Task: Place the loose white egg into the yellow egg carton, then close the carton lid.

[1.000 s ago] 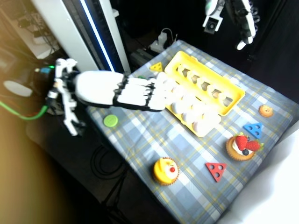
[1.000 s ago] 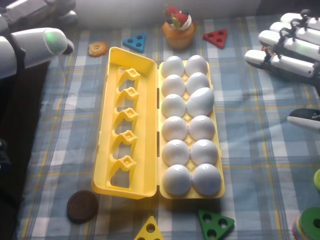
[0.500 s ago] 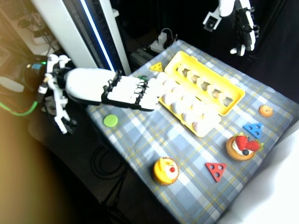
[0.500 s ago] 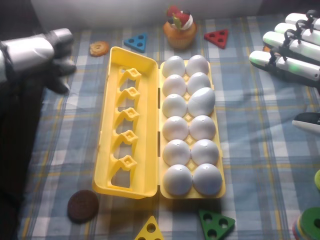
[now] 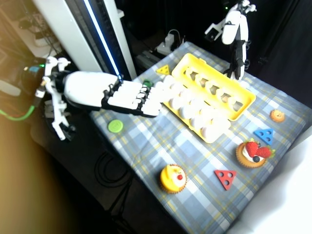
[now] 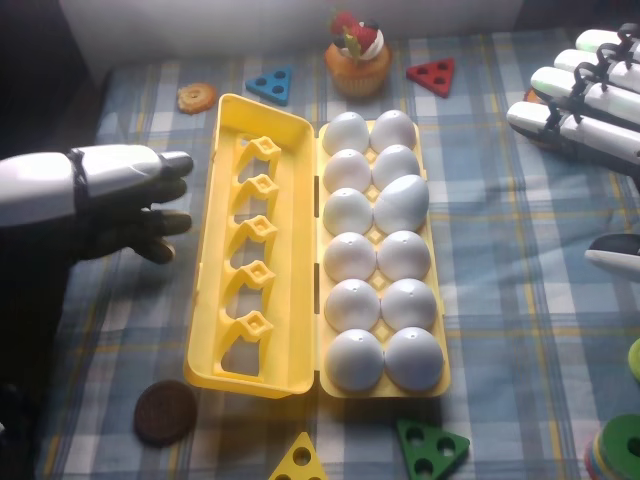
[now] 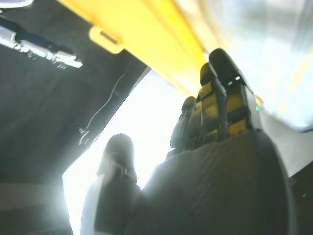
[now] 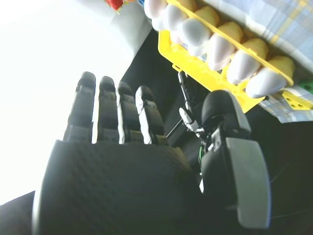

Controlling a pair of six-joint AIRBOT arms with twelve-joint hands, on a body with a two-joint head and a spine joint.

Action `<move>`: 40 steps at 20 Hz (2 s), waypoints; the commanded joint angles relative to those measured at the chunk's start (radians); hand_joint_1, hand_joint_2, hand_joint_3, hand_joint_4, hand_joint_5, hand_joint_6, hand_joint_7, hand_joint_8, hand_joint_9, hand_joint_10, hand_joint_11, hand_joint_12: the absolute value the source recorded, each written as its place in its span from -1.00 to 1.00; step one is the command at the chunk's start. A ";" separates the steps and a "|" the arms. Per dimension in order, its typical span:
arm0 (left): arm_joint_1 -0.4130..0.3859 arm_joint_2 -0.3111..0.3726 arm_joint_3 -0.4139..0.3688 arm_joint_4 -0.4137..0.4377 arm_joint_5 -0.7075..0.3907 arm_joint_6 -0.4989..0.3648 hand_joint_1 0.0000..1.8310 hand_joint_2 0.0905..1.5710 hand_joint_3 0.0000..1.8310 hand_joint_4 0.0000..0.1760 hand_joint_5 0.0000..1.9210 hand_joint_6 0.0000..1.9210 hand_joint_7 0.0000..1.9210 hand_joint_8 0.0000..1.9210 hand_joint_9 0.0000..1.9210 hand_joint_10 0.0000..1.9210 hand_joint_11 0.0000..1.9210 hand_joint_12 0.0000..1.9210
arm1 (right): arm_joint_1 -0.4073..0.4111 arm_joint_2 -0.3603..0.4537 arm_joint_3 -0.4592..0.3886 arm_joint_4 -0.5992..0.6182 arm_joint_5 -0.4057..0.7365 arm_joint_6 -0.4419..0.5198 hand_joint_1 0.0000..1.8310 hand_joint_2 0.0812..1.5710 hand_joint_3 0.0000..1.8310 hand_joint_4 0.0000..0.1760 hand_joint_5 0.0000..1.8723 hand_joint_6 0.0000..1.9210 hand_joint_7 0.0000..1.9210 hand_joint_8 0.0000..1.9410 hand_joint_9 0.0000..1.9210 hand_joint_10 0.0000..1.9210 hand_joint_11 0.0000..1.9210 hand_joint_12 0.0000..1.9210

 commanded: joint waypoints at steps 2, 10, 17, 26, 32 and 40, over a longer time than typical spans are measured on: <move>-0.007 -0.023 0.012 -0.013 -0.097 -0.031 -1.00 0.62 -0.99 -0.79 -1.00 -1.00 -1.00 -1.00 -0.72 -0.98 -1.00 0.27 | 0.005 0.011 -0.002 0.001 0.131 -0.003 -0.56 0.62 -1.00 -0.41 -1.00 -1.00 -1.00 -1.00 -1.00 -1.00 -1.00 -1.00; -0.016 0.010 -0.039 -0.053 -0.278 0.042 -1.00 0.50 -1.00 -0.35 -1.00 -1.00 -1.00 -1.00 -0.60 -0.98 -0.75 0.10 | -0.003 0.014 -0.002 0.013 0.146 -0.002 -0.54 0.64 -1.00 -0.54 -1.00 -1.00 -1.00 -1.00 -1.00 -1.00 -1.00 -1.00; -0.227 -0.080 -0.010 0.178 -0.209 0.001 -0.93 0.59 -0.99 0.13 -1.00 -1.00 -1.00 -1.00 -0.64 -0.99 -0.91 0.33 | -0.007 0.020 -0.003 0.020 0.164 -0.001 -0.56 0.66 -0.99 -0.55 -1.00 -1.00 -1.00 -1.00 -1.00 -1.00 -1.00 -1.00; -0.457 -0.310 0.142 0.818 0.011 -0.412 -0.86 0.70 -0.99 -0.34 -1.00 -1.00 -1.00 -1.00 -0.83 -0.97 -1.00 0.61 | -0.012 0.026 -0.006 0.020 0.172 0.000 -0.52 0.66 -1.00 -0.26 -1.00 -1.00 -1.00 -1.00 -1.00 -1.00 -1.00 -1.00; -0.495 -0.249 0.103 0.830 -0.003 -0.397 -0.92 0.80 -0.99 -0.56 -1.00 -1.00 -1.00 -1.00 -0.94 -0.98 -1.00 0.34 | -0.015 0.031 -0.010 0.020 0.175 0.001 -0.46 0.64 -1.00 -0.39 -1.00 -1.00 -1.00 -1.00 -1.00 -1.00 -1.00 -1.00; -0.531 0.000 -0.085 0.547 -0.050 -0.003 -0.92 0.84 -1.00 -0.98 -1.00 -1.00 -0.99 -1.00 -0.93 -0.97 -1.00 0.40 | -0.058 0.082 -0.046 0.029 0.271 0.001 -0.36 0.66 -1.00 -0.45 -1.00 -1.00 -1.00 -1.00 -1.00 -1.00 -1.00 -1.00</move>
